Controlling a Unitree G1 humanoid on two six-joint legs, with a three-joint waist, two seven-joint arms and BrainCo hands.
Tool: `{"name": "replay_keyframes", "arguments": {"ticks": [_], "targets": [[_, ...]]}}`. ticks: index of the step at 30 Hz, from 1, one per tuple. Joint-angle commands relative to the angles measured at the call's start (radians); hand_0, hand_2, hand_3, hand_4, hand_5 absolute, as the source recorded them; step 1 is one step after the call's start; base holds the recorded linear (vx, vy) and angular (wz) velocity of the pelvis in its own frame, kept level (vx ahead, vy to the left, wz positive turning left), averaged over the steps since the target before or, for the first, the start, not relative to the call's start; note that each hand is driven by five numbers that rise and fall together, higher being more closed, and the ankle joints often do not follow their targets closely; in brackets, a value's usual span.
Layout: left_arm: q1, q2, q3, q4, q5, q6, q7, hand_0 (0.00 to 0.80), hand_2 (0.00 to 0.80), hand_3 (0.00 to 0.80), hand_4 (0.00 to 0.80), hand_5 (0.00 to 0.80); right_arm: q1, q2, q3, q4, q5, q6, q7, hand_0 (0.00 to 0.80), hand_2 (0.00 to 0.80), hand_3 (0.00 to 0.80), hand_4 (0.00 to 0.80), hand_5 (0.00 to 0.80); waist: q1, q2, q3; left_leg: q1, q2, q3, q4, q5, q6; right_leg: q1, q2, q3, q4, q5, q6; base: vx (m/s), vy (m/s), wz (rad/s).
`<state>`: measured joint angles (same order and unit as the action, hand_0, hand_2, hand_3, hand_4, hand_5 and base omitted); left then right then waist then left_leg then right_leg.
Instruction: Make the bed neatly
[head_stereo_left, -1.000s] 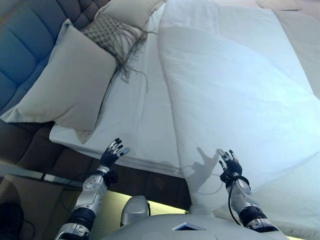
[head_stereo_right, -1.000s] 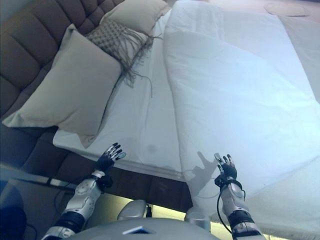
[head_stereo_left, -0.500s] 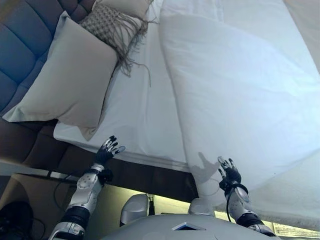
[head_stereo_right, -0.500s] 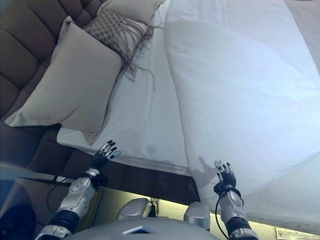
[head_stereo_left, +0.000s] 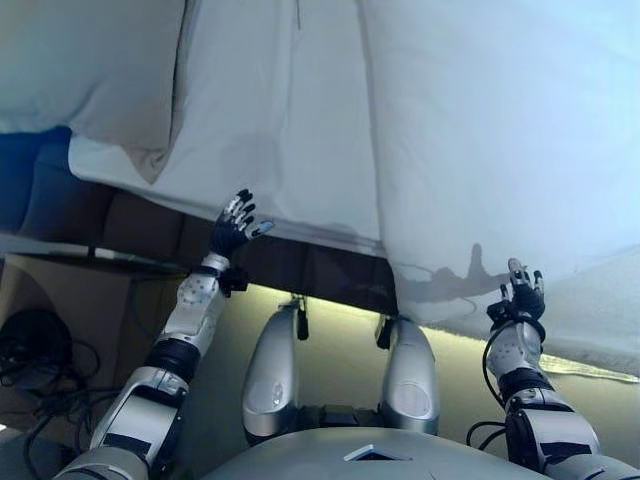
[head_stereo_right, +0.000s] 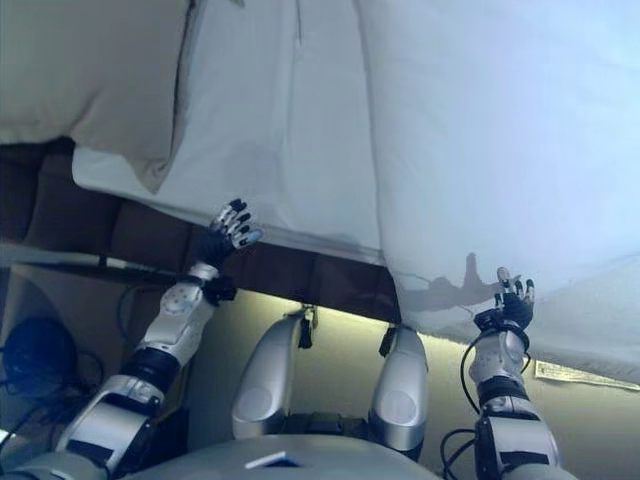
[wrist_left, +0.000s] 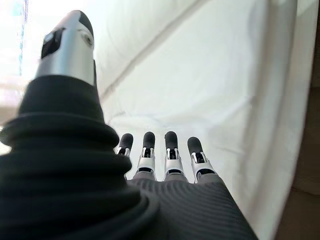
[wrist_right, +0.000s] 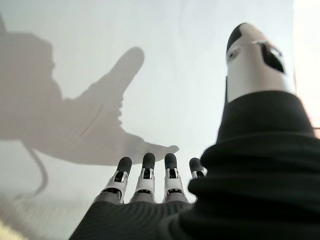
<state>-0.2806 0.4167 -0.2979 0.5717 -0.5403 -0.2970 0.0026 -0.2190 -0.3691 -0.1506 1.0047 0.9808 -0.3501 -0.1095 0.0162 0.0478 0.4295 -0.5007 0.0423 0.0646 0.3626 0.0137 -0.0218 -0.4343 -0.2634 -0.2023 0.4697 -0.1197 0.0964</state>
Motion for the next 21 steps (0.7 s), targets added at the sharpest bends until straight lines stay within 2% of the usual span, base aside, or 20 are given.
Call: {"name": "replay_keyframes", "arguments": {"ticks": [1, 4, 7, 13, 15, 17, 21], "targets": [[0.01, 0.005, 0.024, -0.061, -0.043, -0.082, 0.021, 0.0, 0.0, 0.0, 0.0, 0.0, 0.035, -0.079, -0.082, 0.059, 0.083, -0.048, 0.048, 0.0, 0.0, 0.0, 0.0, 0.0, 0.004, -0.004, -0.006, -0.025, 0.086, -0.05, 0.128, -0.113, -0.046, -0.031, -0.086, 0.046, -0.059, 0.129, 0.068, -0.074, -0.051, -0.07], [0.036, 0.017, 0.039, -0.105, -0.045, -0.073, 0.02, 0.0, 0.0, 0.0, 0.0, 0.0, 0.027, -0.111, -0.11, 0.084, 0.111, -0.057, 0.051, 0.0, 0.0, 0.0, 0.0, 0.0, 0.014, -0.001, 0.019, -0.065, 0.08, -0.062, 0.153, -0.112, -0.049, -0.052, -0.076, 0.041, -0.042, 0.119, 0.066, -0.048, -0.078, 0.0], [0.056, 0.023, 0.052, -0.105, -0.057, -0.072, 0.024, 0.0, 0.0, 0.0, 0.0, 0.0, 0.005, -0.16, -0.143, 0.082, 0.15, -0.029, 0.029, 0.0, 0.0, 0.0, 0.0, 0.0, 0.021, -0.002, 0.034, -0.083, 0.084, -0.073, 0.163, -0.112, -0.057, -0.061, -0.068, 0.03, -0.039, 0.112, 0.063, -0.005, -0.038, -0.03], [0.094, 0.034, 0.09, -0.077, -0.098, -0.085, -0.006, 0.0, 0.0, 0.0, 0.0, 0.0, 0.052, -0.203, -0.226, 0.128, 0.181, -0.002, 0.063, 0.0, 0.0, 0.0, 0.0, 0.0, 0.02, -0.004, 0.033, -0.069, 0.091, -0.059, 0.124, -0.093, -0.059, -0.06, -0.068, 0.028, -0.049, 0.114, 0.07, 0.036, 0.009, -0.01], [0.1, 0.035, 0.094, -0.083, -0.097, -0.083, -0.004, 0.0, 0.0, 0.0, 0.0, 0.0, 0.056, -0.216, -0.24, 0.162, 0.239, 0.007, 0.107, 0.0, 0.0, 0.0, 0.0, 0.0, 0.022, -0.001, 0.037, -0.07, 0.086, -0.057, 0.119, -0.09, -0.058, -0.063, -0.071, 0.029, -0.049, 0.114, 0.072, 0.0, 0.0, 0.0], [0.108, 0.045, 0.103, -0.083, -0.11, -0.091, -0.019, 0.0, 0.0, 0.0, 0.0, 0.0, 0.05, -0.231, -0.257, 0.189, 0.262, 0.03, 0.144, 0.0, 0.0, 0.0, 0.0, 0.0, 0.027, 0.005, 0.044, -0.078, 0.08, -0.056, 0.121, -0.09, -0.056, -0.072, -0.075, 0.031, -0.041, 0.112, 0.071, 0.0, 0.0, 0.0], [0.112, 0.054, 0.11, -0.107, -0.137, -0.101, -0.036, 0.0, 0.0, 0.0, 0.0, 0.0, 0.003, -0.294, -0.254, 0.25, 0.271, 0.112, 0.122, 0.0, 0.0, 0.0, 0.0, 0.0, 0.042, 0.026, 0.054, -0.094, 0.067, -0.056, 0.116, -0.08, -0.055, -0.09, -0.082, 0.034, -0.034, 0.109, 0.072, -0.003, 0.002, -0.01]]}}
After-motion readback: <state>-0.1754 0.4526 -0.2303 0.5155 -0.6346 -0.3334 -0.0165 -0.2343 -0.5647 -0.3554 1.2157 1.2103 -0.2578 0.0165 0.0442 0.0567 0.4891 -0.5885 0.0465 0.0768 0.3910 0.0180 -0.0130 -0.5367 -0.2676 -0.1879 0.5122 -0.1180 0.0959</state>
